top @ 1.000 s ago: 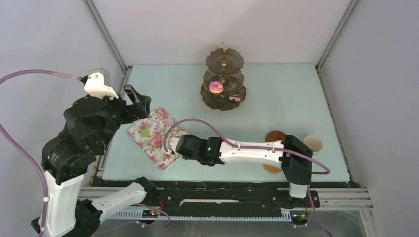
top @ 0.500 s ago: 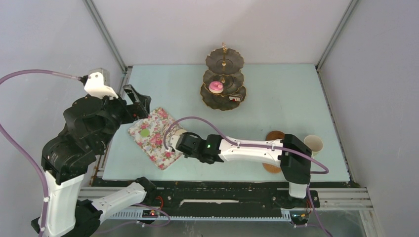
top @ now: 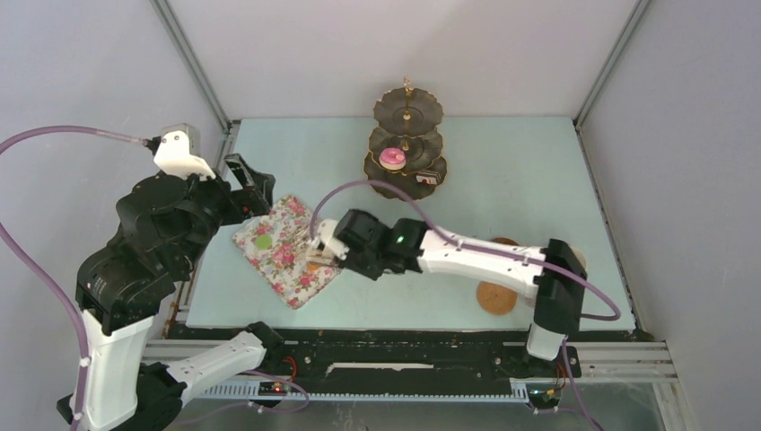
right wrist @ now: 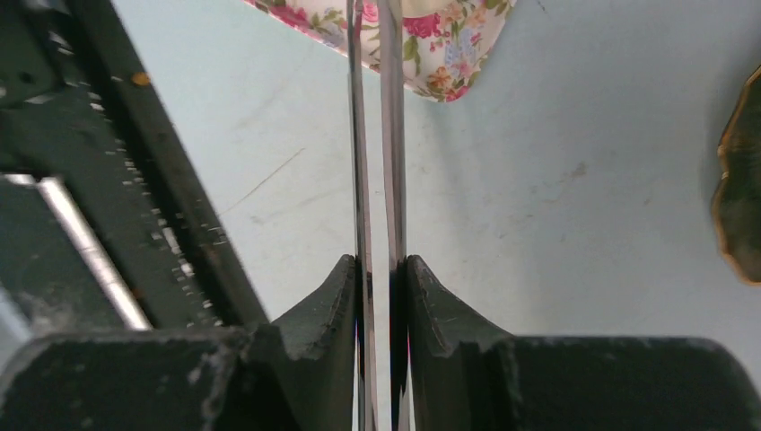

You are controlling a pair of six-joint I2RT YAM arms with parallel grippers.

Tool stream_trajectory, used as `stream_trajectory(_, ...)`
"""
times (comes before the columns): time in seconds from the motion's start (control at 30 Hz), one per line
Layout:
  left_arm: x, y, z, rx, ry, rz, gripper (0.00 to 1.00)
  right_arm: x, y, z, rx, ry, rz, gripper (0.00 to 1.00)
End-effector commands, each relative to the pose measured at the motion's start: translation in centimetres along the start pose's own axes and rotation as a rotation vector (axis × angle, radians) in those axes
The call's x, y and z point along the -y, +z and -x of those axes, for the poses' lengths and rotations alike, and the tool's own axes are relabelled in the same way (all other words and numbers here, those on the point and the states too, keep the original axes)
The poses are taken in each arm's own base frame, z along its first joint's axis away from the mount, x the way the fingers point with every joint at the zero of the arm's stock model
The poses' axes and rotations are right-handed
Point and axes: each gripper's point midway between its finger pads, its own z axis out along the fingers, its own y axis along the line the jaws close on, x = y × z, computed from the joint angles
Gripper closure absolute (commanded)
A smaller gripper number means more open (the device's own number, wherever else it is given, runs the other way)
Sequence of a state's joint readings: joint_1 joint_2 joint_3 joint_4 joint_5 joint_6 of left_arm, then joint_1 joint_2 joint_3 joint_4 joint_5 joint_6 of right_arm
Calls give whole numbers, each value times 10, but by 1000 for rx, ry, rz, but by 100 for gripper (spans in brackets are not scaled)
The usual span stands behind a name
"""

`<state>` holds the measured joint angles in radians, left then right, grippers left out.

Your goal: Serve the afternoon tea

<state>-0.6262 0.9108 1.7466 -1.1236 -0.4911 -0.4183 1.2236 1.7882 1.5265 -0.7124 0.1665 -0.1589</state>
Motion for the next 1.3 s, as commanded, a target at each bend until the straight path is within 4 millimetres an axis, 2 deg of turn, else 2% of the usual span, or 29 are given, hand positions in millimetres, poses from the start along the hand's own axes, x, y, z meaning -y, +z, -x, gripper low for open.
stream_trajectory(0.0,7,7,0,2,-3,-15,8,5,-61,35,201,318,290,88)
stream_trajectory(0.07,7,7,0,2,-3,-16,8,14,-76,32,267,475,430,87)
stream_trajectory(0.17,8,7,0,0,-5,-18,8,46,-102,25,369,703,531,87)
stream_trajectory(0.37,11,9,0,-5,-10,-26,8,92,-135,4,524,1008,604,88)
stream_trajectory(0.5,11,9,0,-4,-10,-26,8,107,-155,-16,618,1114,640,89)
stream_trajectory(0.67,13,10,0,-5,-11,-30,8,120,-166,-59,661,1234,619,90)
stream_trajectory(0.7,14,11,0,-5,-12,-32,8,127,-169,-72,676,1277,600,90)
stream_trajectory(0.97,17,15,-3,-20,-9,-40,8,169,-201,-138,771,1494,510,90)
stream_trajectory(1.1,19,16,-3,-20,-10,-44,9,188,-199,-156,789,1594,445,90)
stream_trajectory(1.27,19,17,-5,-29,-6,-45,9,219,-197,-158,851,1662,396,89)
